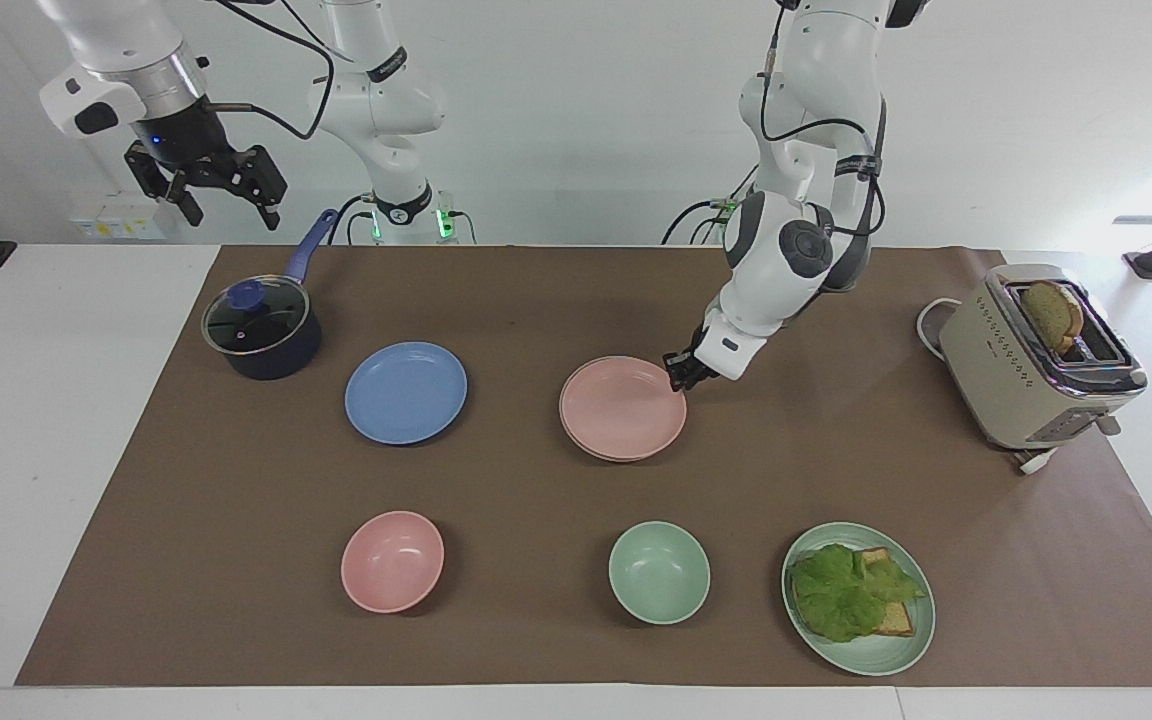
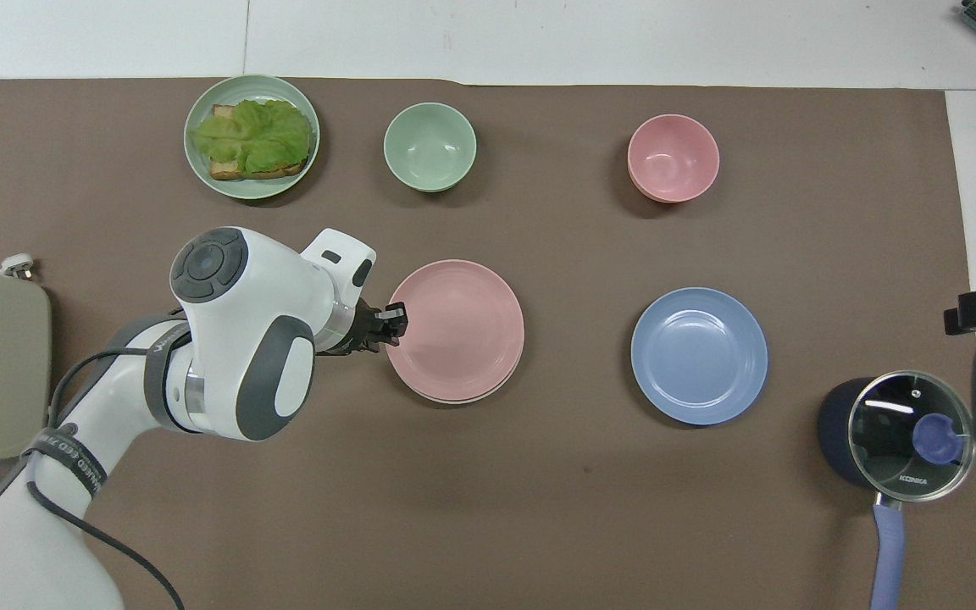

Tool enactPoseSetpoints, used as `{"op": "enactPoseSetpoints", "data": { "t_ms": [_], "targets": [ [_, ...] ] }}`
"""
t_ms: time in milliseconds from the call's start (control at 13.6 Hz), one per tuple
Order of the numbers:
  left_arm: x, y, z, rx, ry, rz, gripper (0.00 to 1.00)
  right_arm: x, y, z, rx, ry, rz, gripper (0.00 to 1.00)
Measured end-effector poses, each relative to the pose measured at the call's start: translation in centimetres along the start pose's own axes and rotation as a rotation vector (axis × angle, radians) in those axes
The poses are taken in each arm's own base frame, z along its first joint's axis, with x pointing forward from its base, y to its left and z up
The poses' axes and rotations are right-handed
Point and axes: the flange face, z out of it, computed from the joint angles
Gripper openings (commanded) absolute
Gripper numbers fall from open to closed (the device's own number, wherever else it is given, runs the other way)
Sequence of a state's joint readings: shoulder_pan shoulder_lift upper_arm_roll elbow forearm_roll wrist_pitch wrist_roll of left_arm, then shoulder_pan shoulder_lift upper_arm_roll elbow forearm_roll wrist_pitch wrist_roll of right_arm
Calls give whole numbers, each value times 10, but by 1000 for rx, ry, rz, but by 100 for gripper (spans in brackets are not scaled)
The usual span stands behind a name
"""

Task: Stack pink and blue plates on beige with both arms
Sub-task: 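Release the pink plate and withdraw the left gripper, then return the left gripper to rest while the right gripper reaches the blue plate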

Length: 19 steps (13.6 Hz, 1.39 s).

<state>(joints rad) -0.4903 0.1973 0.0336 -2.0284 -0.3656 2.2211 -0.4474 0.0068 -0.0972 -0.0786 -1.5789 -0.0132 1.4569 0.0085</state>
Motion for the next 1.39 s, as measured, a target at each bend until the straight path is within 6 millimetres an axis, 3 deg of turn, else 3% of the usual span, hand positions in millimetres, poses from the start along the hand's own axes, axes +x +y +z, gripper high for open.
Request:
{"op": "enactPoseSetpoints", "data": {
  "t_ms": [147,293,513,733,879,1099,1246,1392],
  "targets": [
    [1,1,-3,-3,4,3,100,0,0,1,0,-1,0,100],
    [4,3,-25,9,-8,33,100,0,0,2,0,-4,0,100],
    [21,-4,-109,92,23,79,100,1,0,7,0,-9,0,100],
    [33,-42,-197,175,60,112,100,5,0,24,0,-10,0,100],
    [39,-74,-243,215,54,152,100,11,-1,45,0,1,-17,100],
    [50,-129,-297,211,63,176,100,23,-2,102,-1,18,-110,100],
    [46,-152,-323,202,88,177,100,27,-5,143,-1,12,-153,100],
    [30,-162,-347,194,111,180,100,35,-9,183,-3,-7,-216,100]
  ]
}}
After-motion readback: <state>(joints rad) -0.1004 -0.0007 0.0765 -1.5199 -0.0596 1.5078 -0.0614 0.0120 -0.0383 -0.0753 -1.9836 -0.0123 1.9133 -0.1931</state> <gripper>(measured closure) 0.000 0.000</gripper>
